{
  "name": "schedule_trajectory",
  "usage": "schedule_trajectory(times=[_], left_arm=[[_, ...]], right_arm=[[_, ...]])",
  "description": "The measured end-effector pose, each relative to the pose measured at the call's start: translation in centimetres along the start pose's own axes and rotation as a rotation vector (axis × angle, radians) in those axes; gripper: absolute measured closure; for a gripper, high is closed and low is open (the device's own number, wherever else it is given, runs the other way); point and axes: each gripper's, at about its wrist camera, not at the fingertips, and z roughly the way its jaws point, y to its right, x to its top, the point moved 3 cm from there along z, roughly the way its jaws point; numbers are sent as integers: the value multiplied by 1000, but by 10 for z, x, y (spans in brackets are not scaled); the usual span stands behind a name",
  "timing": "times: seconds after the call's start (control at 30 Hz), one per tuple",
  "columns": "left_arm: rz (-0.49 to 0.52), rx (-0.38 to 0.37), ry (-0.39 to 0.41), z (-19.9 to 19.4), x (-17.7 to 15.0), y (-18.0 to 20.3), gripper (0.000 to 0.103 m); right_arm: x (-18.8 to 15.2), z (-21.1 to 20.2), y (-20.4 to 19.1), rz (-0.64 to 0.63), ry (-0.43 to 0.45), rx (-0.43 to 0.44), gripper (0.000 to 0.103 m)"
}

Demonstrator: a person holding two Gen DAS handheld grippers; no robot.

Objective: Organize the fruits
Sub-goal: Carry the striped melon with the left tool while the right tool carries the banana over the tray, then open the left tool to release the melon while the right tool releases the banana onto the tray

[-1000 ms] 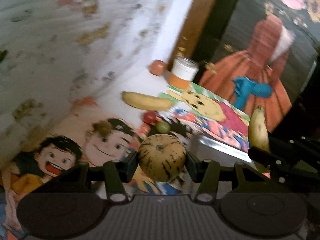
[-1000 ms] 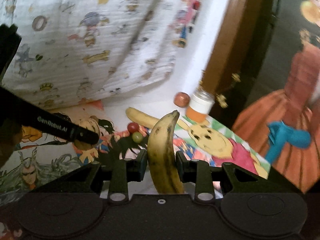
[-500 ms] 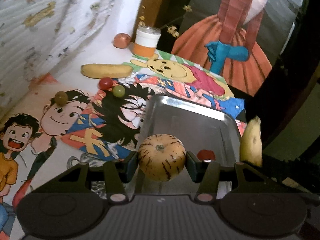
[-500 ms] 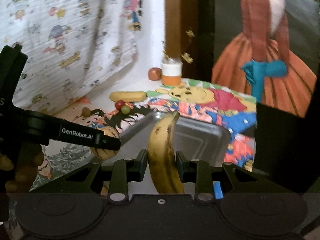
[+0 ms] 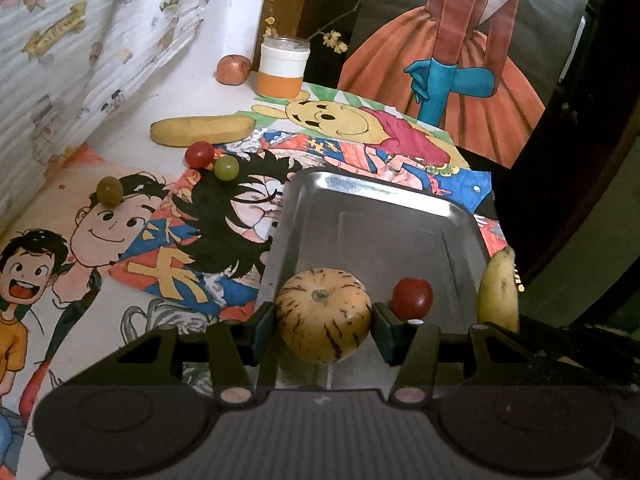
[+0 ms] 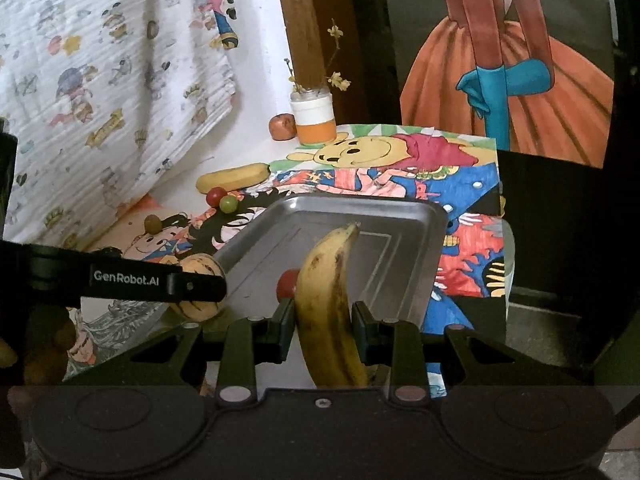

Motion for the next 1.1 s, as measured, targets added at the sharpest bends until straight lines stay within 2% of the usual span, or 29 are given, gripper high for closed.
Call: schedule_trajectory(times=[0.27, 0.33, 0.6, 0.9, 1.1], left_arm=[[0, 6, -6, 2, -1, -1, 47], [-3, 5, -6, 3, -1, -1, 47], [-3, 8, -5, 3, -1, -1, 46], [-25, -2, -2, -1, -1, -6, 46], [-26, -16, 23, -13, 0, -7, 39]], right_arm=[[-2, 3, 2, 15, -2, -7, 71], [-1, 3, 3, 22, 5, -14, 80], [-3, 3, 4, 26, -9, -2, 80], [-4, 1, 1, 19, -5, -6, 76], [-2, -8, -3, 7, 15, -17, 62]])
